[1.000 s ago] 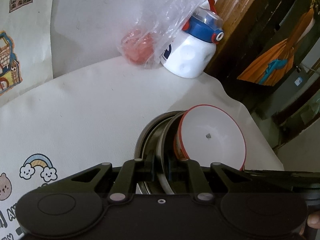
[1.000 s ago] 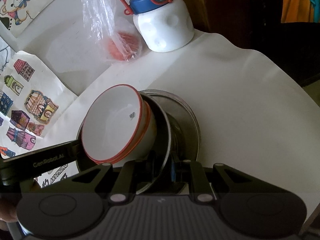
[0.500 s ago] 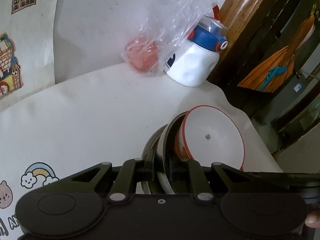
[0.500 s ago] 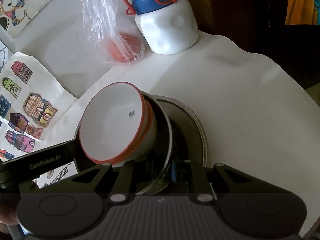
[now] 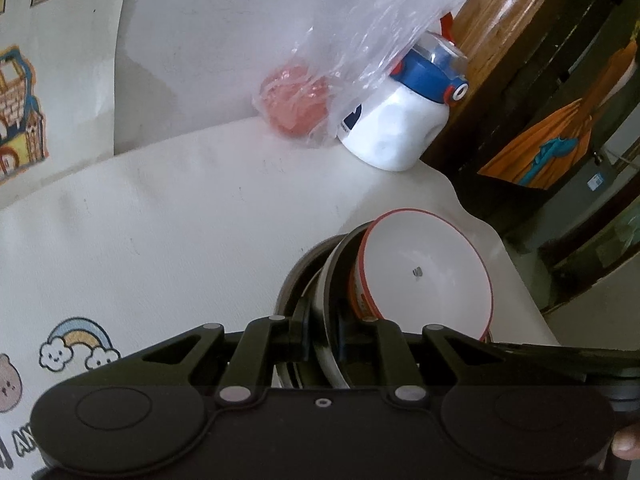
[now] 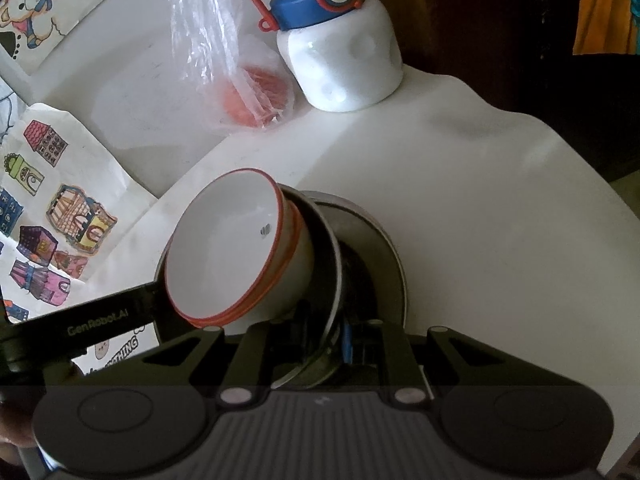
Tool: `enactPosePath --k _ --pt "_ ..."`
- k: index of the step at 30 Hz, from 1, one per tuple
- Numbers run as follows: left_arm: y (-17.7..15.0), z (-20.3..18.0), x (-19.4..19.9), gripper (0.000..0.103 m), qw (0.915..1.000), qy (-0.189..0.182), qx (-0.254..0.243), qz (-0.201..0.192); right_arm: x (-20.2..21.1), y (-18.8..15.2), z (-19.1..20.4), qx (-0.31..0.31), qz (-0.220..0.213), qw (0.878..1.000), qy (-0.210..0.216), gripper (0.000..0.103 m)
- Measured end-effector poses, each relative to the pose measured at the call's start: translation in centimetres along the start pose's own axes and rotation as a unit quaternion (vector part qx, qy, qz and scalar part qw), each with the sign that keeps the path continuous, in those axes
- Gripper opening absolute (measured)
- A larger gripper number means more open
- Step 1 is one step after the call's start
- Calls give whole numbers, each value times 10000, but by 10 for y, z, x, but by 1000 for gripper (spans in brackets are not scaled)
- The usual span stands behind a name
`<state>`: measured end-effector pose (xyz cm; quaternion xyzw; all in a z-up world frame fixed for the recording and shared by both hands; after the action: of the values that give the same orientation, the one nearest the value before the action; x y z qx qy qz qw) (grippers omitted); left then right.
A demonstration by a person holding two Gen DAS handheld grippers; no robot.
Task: Organize plates and bowls
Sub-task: 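Lower the bowl stack into the shallow steel plate with both grippers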
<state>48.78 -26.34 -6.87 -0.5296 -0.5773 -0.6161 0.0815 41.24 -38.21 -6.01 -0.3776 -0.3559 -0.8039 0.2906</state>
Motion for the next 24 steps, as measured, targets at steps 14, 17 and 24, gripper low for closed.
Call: enactPosePath --k 14,17,24 --pt "-2 0 0 13 10000 -2 76 -10 2 -4 2 137 -217 9995 -157 18" --pt "-2 0 0 13 10000 1 73 -11 1 -4 2 140 -206 9996 -164 18" --pt "-3 -1 1 12 10000 8 70 8 0 -4 0 38 -95 9999 -114 18"
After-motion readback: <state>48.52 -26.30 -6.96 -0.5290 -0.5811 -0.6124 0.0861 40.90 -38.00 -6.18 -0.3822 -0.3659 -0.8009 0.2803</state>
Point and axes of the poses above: each gripper's, at about its wrist camera, not at the fingertips, and x roughly against the way its jaws point, z to its left, y to its top, the point moved 9 cm from there along -x, roughly the way its jaws point, and after that the axes turned 15 degrees about -x, right-handed, at the moved point
